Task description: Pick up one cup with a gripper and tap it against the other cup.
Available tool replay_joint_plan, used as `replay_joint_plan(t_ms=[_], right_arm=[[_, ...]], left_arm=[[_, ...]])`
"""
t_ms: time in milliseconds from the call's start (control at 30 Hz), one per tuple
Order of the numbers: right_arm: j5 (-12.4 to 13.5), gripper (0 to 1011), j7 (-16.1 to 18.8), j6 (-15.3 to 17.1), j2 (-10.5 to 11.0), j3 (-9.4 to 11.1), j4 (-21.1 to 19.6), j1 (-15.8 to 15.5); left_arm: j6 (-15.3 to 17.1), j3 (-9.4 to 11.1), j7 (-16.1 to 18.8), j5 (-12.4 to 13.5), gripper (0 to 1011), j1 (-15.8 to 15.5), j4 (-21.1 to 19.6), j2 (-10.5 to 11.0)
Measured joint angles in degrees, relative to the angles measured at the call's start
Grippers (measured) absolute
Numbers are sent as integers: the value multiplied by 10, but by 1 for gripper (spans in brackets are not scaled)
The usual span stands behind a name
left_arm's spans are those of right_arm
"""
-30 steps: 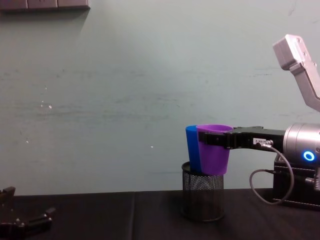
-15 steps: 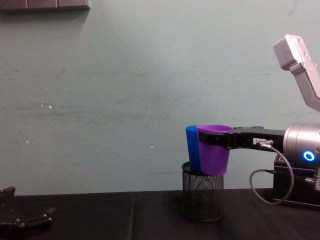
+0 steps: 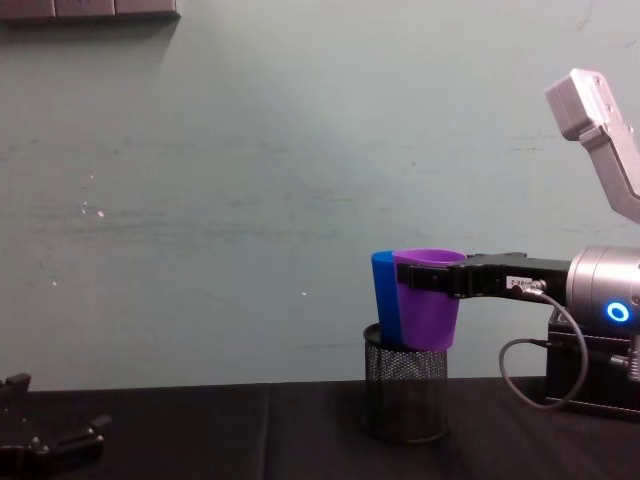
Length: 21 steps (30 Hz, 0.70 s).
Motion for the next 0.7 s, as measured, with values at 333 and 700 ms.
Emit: replay_joint_plan(t_ms=[333,700], right_arm=[[0,715,0,0,0,0,0,0],[12,713,22,5,11,0,-32,-12]], left_arm=[[0,0,0,0,1000,0,0,0],[0,0,0,0,1000,0,0,0]])
